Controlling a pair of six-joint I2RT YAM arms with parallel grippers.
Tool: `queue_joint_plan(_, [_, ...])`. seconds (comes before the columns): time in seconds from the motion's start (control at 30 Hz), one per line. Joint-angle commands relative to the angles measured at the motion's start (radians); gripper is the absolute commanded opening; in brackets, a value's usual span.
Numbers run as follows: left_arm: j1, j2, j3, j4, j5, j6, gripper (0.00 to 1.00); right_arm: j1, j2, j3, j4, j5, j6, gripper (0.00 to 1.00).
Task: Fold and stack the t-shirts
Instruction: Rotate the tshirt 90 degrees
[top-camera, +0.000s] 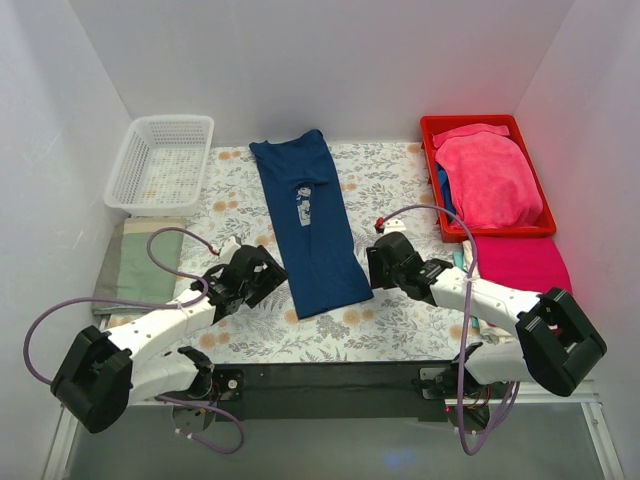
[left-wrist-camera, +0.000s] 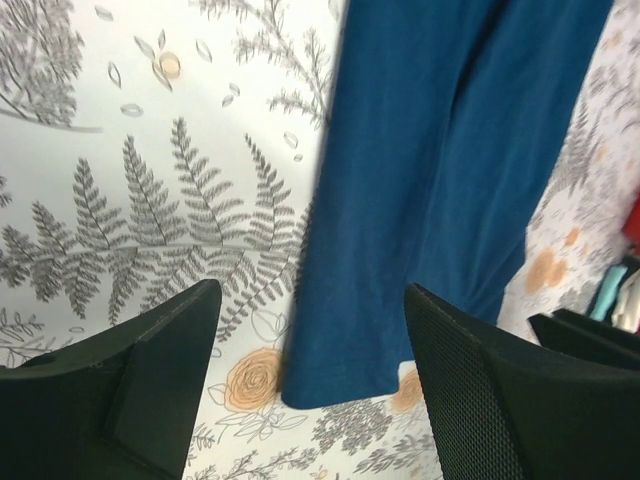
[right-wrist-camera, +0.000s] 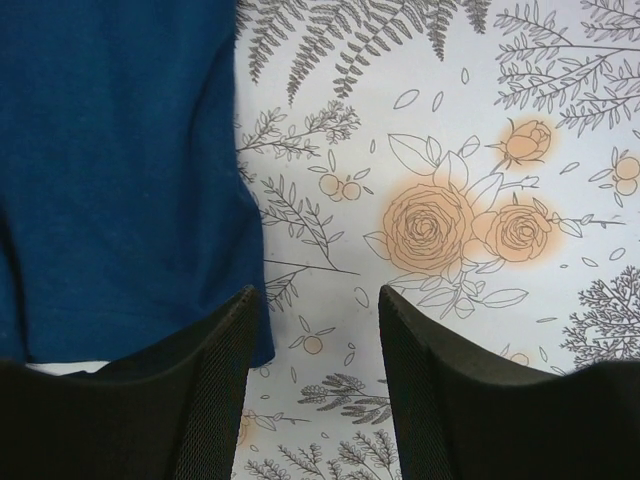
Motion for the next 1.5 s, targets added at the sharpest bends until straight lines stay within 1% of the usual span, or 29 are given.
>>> queue_joint_plan(0.0, [-0.062,0.029,-0.017,-0.015,-0.016,-0.064,0.72,-0.007,-0.025,-0.015,0.085,-0.057,-0.005,0.58])
queue_joint_plan(0.1, [-0.108,0.088,-0.009,-0.014,-0.042,-0.103,0.71,-0.007,-0.012,-0.038,0.114,-0.122,0.006,0.57])
queue_joint_plan(0.17, [-0.162,0.123,0.008,-0.015,-0.065,-0.130,0.71,-0.006,0.000,-0.052,0.141,-0.165,0.013,0.56])
queue_joint_plan(0.3, [-0.223,0.211,0.032,-0.015,-0.091,-0.162,0.70,-0.006,0.006,-0.075,0.151,-0.180,0.018,0.54])
queue_joint_plan(0.43, [-0.248,0.278,0.048,-0.012,-0.095,-0.178,0.66,-0.007,0.003,-0.106,0.155,-0.191,0.015,0.54])
queue_joint_plan(0.53, [-0.268,0.292,0.054,-0.014,-0.096,-0.181,0.64,-0.006,0.006,-0.129,0.155,-0.214,0.021,0.53])
queue_joint_plan(0.6, [-0.281,0.297,0.051,-0.023,-0.096,-0.189,0.62,-0.006,0.004,-0.140,0.189,-0.226,0.021,0.52])
queue_joint_plan(0.77, [-0.323,0.290,0.034,-0.075,-0.113,-0.239,0.58,-0.006,0.012,-0.146,0.203,-0.226,0.018,0.51])
queue_joint_plan(0.87, [-0.344,0.300,0.014,-0.077,-0.105,-0.265,0.56,-0.004,0.027,-0.138,0.209,-0.235,0.015,0.50])
queue_joint_plan(0.9, [-0.352,0.313,0.010,-0.077,-0.101,-0.270,0.52,-0.004,0.032,-0.140,0.209,-0.238,0.015,0.49])
queue_joint_plan(0.97, [-0.363,0.327,0.009,-0.078,-0.099,-0.277,0.47,-0.004,0.041,-0.140,0.211,-0.251,0.018,0.45])
queue_joint_plan(1.0, [-0.372,0.339,0.009,-0.078,-0.101,-0.281,0.41,-0.001,0.047,-0.144,0.211,-0.255,0.020,0.41])
queue_joint_plan(1.03, [-0.375,0.343,0.008,-0.080,-0.099,-0.285,0.38,0.002,0.049,-0.147,0.209,-0.260,0.021,0.39])
queue_joint_plan(1.07, [-0.377,0.347,0.006,-0.081,-0.098,-0.290,0.34,0.003,0.047,-0.154,0.209,-0.263,0.024,0.34])
queue_joint_plan(1.1, [-0.381,0.347,0.005,-0.083,-0.098,-0.293,0.27,0.005,0.046,-0.163,0.209,-0.265,0.026,0.31])
queue_joint_plan(1.17, [-0.383,0.347,-0.006,-0.087,-0.096,-0.299,0.19,0.008,0.043,-0.177,0.209,-0.269,0.027,0.22])
queue_joint_plan(1.2, [-0.383,0.344,-0.013,-0.090,-0.096,-0.308,0.16,0.008,0.041,-0.184,0.209,-0.269,0.027,0.14])
queue_joint_plan(1.23, [-0.383,0.335,-0.018,-0.092,-0.096,-0.311,0.08,0.009,0.040,-0.189,0.205,-0.268,0.029,0.10])
queue_joint_plan(1.27, [-0.383,0.327,-0.029,-0.098,-0.098,-0.314,0.04,0.010,0.041,-0.193,0.201,-0.269,0.030,0.02])
queue_joint_plan(1.3, [-0.384,0.318,-0.035,-0.106,-0.096,-0.326,0.00,0.010,0.040,-0.197,0.198,-0.272,0.032,0.01])
queue_joint_plan(1.43, [-0.386,0.242,-0.064,-0.162,-0.111,-0.365,0.00,0.016,-0.002,-0.241,0.182,-0.277,0.050,0.01])
queue_joint_plan(1.47, [-0.387,0.200,-0.070,-0.191,-0.114,-0.373,0.00,0.019,-0.028,-0.250,0.178,-0.277,0.056,0.01])
